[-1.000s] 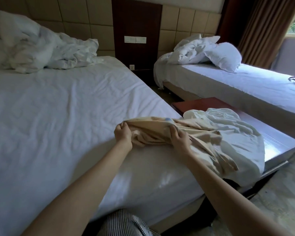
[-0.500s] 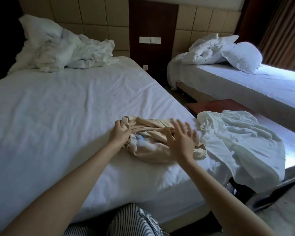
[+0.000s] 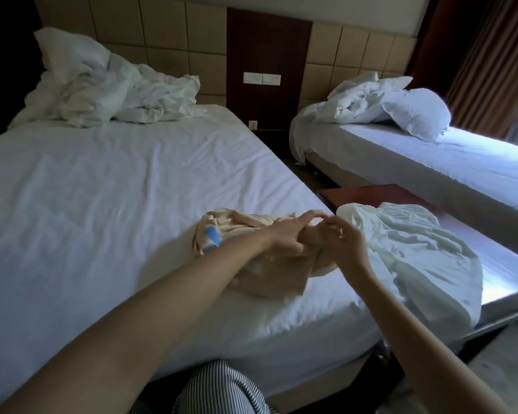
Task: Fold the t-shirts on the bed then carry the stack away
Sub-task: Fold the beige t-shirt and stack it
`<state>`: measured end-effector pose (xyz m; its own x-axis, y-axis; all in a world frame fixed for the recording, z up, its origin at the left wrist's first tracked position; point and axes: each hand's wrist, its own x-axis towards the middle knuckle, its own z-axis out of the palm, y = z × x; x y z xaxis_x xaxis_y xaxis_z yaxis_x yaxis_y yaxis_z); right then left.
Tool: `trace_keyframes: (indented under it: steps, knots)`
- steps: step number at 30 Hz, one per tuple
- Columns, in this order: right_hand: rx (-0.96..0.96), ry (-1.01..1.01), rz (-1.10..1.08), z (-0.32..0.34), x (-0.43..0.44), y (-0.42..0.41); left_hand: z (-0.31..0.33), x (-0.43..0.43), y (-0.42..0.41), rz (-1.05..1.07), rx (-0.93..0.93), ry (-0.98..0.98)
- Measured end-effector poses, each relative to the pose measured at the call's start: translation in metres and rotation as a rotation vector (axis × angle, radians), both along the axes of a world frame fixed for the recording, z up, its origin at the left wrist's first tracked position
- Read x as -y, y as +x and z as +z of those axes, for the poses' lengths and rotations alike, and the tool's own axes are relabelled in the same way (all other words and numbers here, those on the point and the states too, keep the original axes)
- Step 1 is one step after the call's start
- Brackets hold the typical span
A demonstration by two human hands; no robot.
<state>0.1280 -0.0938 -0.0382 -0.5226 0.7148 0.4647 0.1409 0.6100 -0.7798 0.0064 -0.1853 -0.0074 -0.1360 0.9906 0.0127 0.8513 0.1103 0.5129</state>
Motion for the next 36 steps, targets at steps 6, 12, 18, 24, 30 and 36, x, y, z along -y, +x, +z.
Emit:
trace_keyframes:
  steps: [6,12,18,24,30,36]
  knots:
    - [-0.089,0.007,0.155,0.066,0.007,0.016,0.045,0.012,-0.019,0.074,-0.222,-0.363]
    - [0.083,-0.026,0.418,0.098,0.02,0.011,0.089,0.048,-0.062,0.064,-0.937,-0.392]
    - [0.373,0.203,0.33,0.12,0.027,-0.023,0.148,0.091,-0.072,0.542,-1.034,-0.278]
    - [0.337,0.539,-0.009,0.164,0.048,-0.054,0.186,0.134,-0.086,0.891,-0.985,-0.256]
    - [-0.06,0.179,0.315,0.201,0.047,-0.082,0.218,0.196,-0.112,0.819,-1.088,0.241]
    - [-0.01,0.222,0.352,0.218,0.048,-0.103,0.214,0.233,-0.104,0.636,-0.14,0.701]
